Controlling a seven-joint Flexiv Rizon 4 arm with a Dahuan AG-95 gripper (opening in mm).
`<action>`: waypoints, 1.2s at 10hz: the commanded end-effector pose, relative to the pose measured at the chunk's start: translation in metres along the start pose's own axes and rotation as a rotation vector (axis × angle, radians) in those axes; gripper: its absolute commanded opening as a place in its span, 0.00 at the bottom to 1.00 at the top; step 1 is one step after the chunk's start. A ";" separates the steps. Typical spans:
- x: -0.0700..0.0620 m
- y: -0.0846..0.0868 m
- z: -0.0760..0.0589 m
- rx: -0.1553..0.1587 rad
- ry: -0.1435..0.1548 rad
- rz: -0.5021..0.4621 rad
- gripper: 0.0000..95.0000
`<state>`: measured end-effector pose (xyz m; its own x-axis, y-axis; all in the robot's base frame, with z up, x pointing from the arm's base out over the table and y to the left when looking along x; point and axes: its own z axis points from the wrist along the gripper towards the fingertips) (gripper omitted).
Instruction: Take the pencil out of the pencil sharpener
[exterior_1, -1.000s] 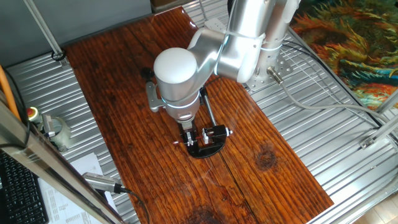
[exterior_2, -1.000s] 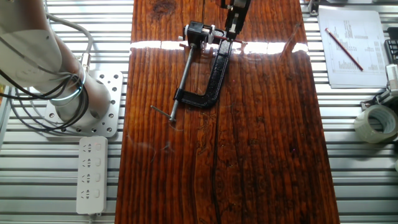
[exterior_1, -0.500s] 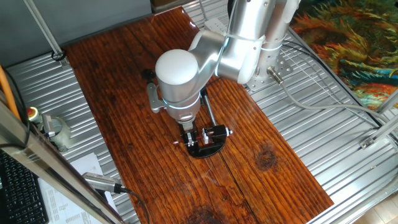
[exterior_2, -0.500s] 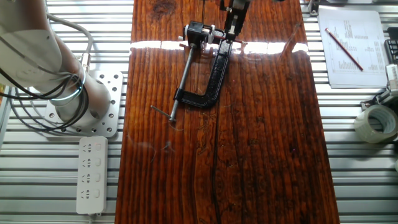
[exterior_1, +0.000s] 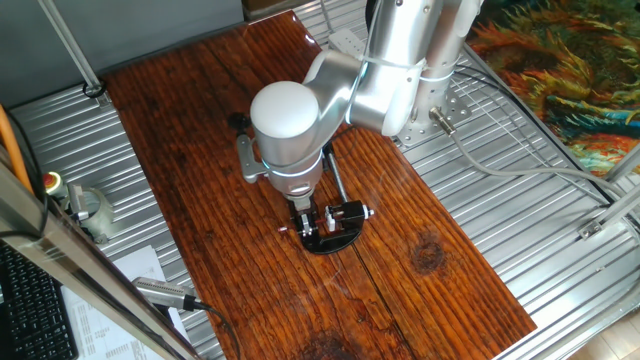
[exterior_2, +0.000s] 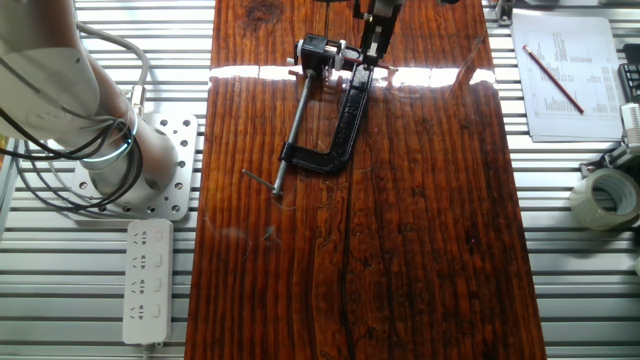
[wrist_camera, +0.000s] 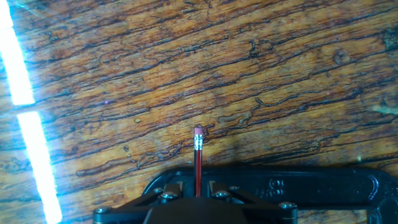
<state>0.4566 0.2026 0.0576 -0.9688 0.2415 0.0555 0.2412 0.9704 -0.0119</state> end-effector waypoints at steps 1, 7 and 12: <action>0.000 0.000 0.002 0.001 -0.002 0.000 0.20; 0.001 0.000 0.006 -0.002 0.000 0.002 0.20; 0.001 0.000 0.007 -0.004 0.000 0.003 0.00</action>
<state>0.4555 0.2035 0.0505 -0.9684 0.2434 0.0555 0.2433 0.9699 -0.0072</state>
